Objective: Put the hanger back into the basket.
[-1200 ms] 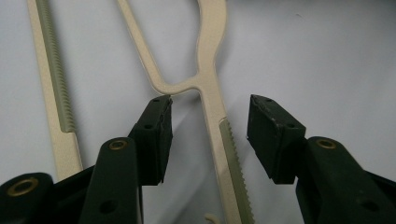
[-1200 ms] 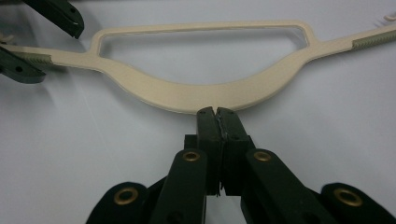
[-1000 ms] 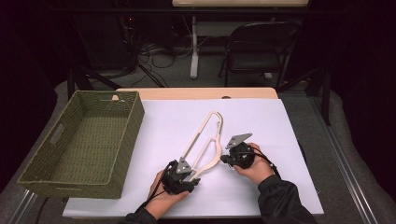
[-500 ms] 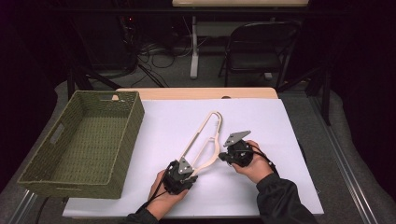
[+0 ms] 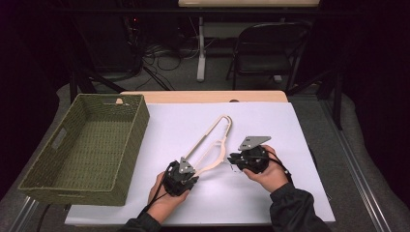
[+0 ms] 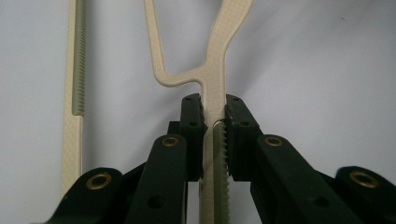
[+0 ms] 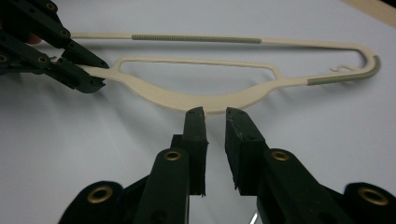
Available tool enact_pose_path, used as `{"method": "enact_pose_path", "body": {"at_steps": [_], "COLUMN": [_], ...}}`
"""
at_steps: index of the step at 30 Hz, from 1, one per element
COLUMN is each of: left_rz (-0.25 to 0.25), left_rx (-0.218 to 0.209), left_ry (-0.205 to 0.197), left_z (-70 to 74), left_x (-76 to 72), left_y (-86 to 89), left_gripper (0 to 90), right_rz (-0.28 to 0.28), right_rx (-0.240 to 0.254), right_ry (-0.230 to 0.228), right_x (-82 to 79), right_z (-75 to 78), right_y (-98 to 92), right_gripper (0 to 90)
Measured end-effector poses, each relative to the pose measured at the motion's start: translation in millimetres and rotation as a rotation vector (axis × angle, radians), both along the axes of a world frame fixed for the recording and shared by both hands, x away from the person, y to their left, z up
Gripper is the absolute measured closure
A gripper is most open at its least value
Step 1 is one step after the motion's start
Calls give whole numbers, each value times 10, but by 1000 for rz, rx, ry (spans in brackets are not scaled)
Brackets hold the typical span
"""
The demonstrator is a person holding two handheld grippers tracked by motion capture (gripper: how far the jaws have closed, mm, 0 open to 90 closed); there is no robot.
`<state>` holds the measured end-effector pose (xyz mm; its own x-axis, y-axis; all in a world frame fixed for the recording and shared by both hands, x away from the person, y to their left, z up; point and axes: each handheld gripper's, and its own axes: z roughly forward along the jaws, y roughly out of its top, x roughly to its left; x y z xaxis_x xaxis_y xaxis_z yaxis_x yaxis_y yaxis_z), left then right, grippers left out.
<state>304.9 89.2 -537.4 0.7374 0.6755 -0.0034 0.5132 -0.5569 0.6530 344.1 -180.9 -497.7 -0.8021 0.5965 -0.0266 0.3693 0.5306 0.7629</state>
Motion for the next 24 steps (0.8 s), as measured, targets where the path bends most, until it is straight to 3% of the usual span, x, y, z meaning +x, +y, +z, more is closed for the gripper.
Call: {"method": "enact_pose_path", "body": {"at_steps": [9, 17, 20, 24], "left_rz": [33, 76, 82, 81], "left_rx": [3, -1, 23, 21], "left_ry": [-28, -23, -33, -61], "left_z": [211, 323, 351, 408], "left_x": [104, 199, 207, 191], "left_y": [162, 263, 267, 274], "left_gripper": [801, 800, 800, 802], "right_rz": [-71, -125, -150, -168], "right_rx": [100, 149, 166, 180], "right_ry": [-97, -105, -104, -98], "right_x": [-219, -325, -388, -419], "right_z": [236, 237, 207, 177], "right_y": [-333, -566, -674, -728], "right_gripper": [753, 740, 730, 719]}}
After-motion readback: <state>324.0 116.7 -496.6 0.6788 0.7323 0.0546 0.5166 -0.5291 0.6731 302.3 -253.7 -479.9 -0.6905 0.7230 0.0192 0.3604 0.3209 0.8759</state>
